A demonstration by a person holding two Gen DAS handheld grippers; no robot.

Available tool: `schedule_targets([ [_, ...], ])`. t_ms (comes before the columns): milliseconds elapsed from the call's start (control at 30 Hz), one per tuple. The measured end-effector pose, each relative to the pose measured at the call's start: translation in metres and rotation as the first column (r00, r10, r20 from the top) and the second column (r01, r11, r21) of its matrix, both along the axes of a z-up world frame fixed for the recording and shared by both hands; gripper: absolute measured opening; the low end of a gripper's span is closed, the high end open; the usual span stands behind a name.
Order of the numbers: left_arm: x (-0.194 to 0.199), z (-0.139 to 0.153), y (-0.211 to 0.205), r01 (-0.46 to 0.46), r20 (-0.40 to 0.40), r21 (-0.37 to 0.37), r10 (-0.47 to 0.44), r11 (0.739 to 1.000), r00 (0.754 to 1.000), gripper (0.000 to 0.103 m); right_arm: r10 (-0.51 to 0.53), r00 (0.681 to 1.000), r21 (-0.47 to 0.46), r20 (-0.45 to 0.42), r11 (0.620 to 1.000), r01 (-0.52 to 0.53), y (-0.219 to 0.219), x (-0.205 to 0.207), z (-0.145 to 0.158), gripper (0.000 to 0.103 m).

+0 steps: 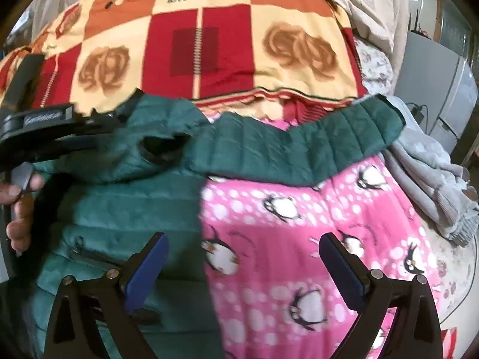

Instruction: Fold large clothes

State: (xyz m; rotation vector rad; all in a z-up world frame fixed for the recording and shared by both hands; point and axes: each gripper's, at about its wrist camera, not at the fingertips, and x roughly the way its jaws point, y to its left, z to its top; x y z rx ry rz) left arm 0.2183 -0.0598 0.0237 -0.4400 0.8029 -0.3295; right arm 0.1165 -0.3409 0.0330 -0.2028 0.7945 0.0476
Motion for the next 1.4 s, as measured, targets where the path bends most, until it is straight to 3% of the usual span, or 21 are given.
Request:
schedule_targets([
  [100,-0.010,0.003,0.067,-0.176,0.004,0.062,0.176,0.982,0.984,0.066,0.074,0.997,0.013,0.034,0.997,-0.074,0.026,0.008,0.008,0.100],
  [200,-0.017,0.002,0.123,-0.325,0.014,0.105,0.326,0.940,0.945,0.066,0.179,0.980,-0.006,0.091,0.984,-0.179,0.061,0.028,0.021,0.100],
  [333,-0.020,-0.003,0.158,-0.413,0.057,0.142,0.409,0.899,0.911,0.066,0.269,0.957,0.036,0.108,0.961,-0.274,0.104,0.067,0.022,0.099],
  [400,-0.015,-0.011,0.161,-0.424,0.083,0.171,0.415,0.890,0.906,0.066,0.309,0.947,0.082,0.087,0.945,-0.316,0.126,0.090,0.017,0.092],
  [500,-0.001,-0.023,0.150,-0.416,0.080,0.246,0.409,0.876,0.909,0.066,0.364,0.928,0.172,0.085,0.912,-0.373,0.151,0.118,0.005,0.092],
  [600,0.019,-0.037,0.154,-0.380,0.022,0.275,0.389,0.883,0.921,0.067,0.399,0.917,0.237,0.012,0.890,-0.391,0.164,0.143,-0.021,0.092],
  [667,0.027,-0.048,0.162,-0.383,-0.049,0.272,0.410,0.883,0.911,0.067,0.394,0.916,0.236,-0.073,0.900,-0.367,0.165,0.158,-0.040,0.091],
  [767,0.034,-0.061,0.163,-0.367,-0.100,0.280,0.407,0.887,0.908,0.067,0.289,0.936,0.155,-0.200,0.953,-0.261,0.150,0.179,-0.073,0.091],
  [867,0.036,-0.065,0.152,-0.349,-0.086,0.331,0.397,0.877,0.914,0.072,0.295,0.927,0.258,-0.232,0.937,-0.234,0.131,0.186,-0.085,0.091],
  [1000,0.034,-0.064,0.146,-0.333,-0.068,0.343,0.376,0.879,0.924,0.078,0.311,0.923,0.232,-0.225,0.938,-0.259,0.136,0.181,-0.088,0.093],
  [1133,0.016,-0.049,0.153,-0.362,-0.035,0.266,0.384,0.894,0.923,0.078,0.313,0.924,0.234,-0.222,0.937,-0.261,0.140,0.179,-0.084,0.093],
  [1200,0.002,-0.036,0.155,-0.377,0.002,0.247,0.389,0.893,0.921,0.078,0.290,0.935,0.230,-0.205,0.943,-0.242,0.138,0.176,-0.071,0.088],
  [1267,-0.005,-0.029,0.156,-0.398,0.036,0.276,0.404,0.875,0.914,0.079,0.290,0.947,0.228,-0.138,0.940,-0.255,0.141,0.164,-0.049,0.087],
  [1333,-0.003,-0.038,0.160,-0.392,-0.020,0.304,0.417,0.868,0.909,0.079,0.313,0.947,0.234,-0.073,0.928,-0.289,0.148,0.150,-0.032,0.087],
  [1400,0.005,-0.057,0.164,-0.357,-0.113,0.292,0.403,0.887,0.908,0.079,0.365,0.928,0.248,-0.081,0.909,-0.335,0.160,0.142,-0.032,0.087],
])
